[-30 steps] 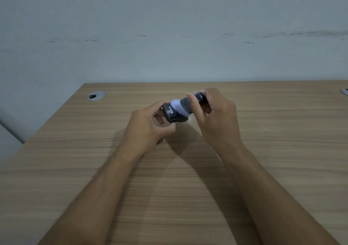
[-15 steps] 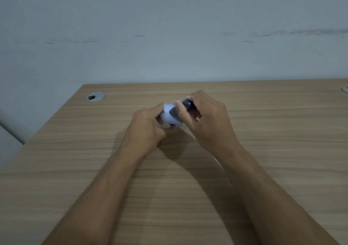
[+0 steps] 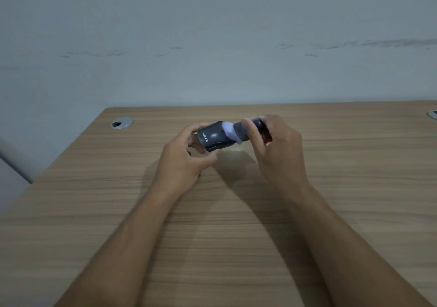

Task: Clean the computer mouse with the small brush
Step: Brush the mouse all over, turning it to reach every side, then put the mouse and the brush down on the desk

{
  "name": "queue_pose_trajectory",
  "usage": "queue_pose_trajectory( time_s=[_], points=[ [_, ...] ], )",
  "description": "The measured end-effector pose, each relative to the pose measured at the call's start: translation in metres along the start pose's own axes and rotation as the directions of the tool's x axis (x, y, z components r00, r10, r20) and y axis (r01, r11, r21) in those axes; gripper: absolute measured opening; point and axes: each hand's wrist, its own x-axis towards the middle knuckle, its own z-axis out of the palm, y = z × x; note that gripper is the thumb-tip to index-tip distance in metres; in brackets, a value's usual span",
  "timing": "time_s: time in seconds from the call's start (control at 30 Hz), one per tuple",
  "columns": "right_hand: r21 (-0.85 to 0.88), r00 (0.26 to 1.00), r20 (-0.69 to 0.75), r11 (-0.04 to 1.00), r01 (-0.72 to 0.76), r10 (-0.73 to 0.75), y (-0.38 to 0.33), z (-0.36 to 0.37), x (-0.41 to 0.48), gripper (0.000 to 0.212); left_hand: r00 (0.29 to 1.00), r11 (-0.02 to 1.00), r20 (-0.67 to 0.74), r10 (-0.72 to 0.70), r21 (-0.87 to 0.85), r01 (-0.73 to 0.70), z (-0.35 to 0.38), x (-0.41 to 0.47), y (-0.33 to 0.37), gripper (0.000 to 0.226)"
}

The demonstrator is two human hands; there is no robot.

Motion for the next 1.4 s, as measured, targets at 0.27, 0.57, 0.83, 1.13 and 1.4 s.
queue_pose_trajectory(
  time_s=[0.27,0.57,0.83,1.13,1.4],
  points=[
    [0.023,0.992,-0.015,0.992,-0.125,0.125,0.009,-0.005,0.001,0.02,0.998,0.993,0.037,-0.041,-0.106,0.044,0.002,0.0,-0.004,0.06],
    [0.087,0.998,0.062,0.996,-0.022,0.017,-0.003,-0.005,0.0,0.018,0.998,0.996,0.018,-0.064,-0.059,0.065,-0.001,0.001,-0.007,0.059],
    [0.135,0.989,0.125,0.986,-0.094,0.077,0.001,-0.004,-0.002,0.017,0.994,0.993,0.014,-0.106,-0.04,0.107,0.002,-0.001,-0.007,0.057],
    [-0.195,0.94,0.164,0.944,-0.267,0.3,0.033,0.002,-0.006,0.039,0.988,0.978,-0.093,-0.119,0.158,0.133,0.009,-0.001,-0.015,0.05],
    [-0.349,0.899,0.312,0.917,-0.191,0.306,0.028,0.016,-0.012,0.055,0.976,0.936,-0.198,-0.089,0.319,0.15,0.015,0.003,-0.022,0.052]
  ],
)
